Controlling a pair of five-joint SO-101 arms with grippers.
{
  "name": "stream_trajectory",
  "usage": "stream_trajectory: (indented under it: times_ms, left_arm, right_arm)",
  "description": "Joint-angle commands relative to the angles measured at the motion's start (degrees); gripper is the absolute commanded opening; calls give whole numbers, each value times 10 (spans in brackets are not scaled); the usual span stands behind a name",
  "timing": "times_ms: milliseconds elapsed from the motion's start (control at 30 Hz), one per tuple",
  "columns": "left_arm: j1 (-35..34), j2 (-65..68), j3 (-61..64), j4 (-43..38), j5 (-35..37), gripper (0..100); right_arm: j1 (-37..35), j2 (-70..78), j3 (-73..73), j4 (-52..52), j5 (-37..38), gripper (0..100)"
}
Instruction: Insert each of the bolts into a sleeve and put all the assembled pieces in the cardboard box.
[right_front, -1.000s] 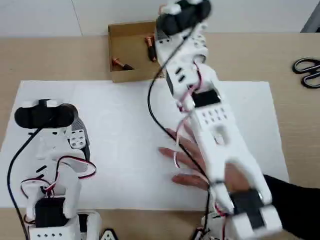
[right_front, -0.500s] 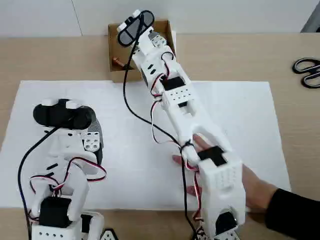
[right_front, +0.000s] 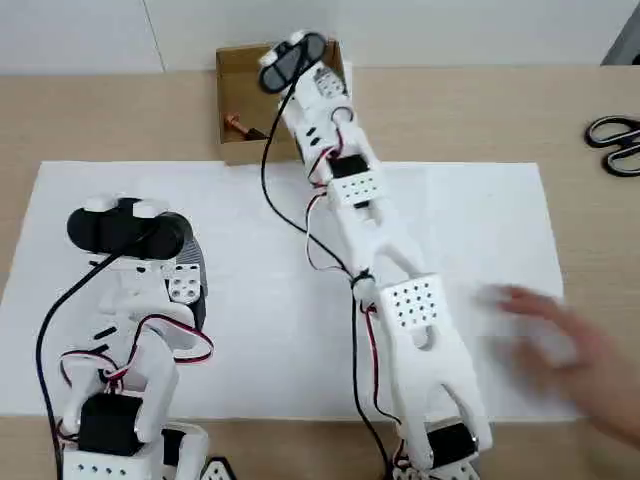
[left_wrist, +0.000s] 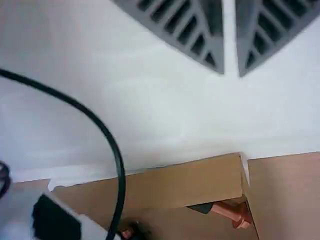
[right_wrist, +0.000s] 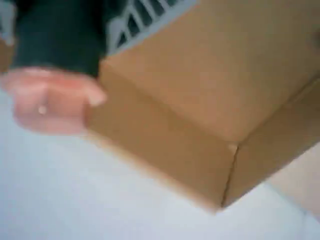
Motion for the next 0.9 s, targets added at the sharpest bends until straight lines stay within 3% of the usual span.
stream_trajectory:
  times_ms: [0, 533, 767, 867]
  left_arm:
    - [4, -4, -28, -2, 3, 6]
    - [4, -4, -27, -2, 3, 6]
    - [4, -4, -27, -2, 3, 6]
    - [4, -4, -27, -2, 3, 6]
  right_arm:
    - [-2, 37, -129, -19, -4, 4]
    - [-26, 102, -194, 25, -3, 14]
    - [-29, 102, -193, 74, -3, 247]
    - [-32, 102, -194, 84, -3, 290]
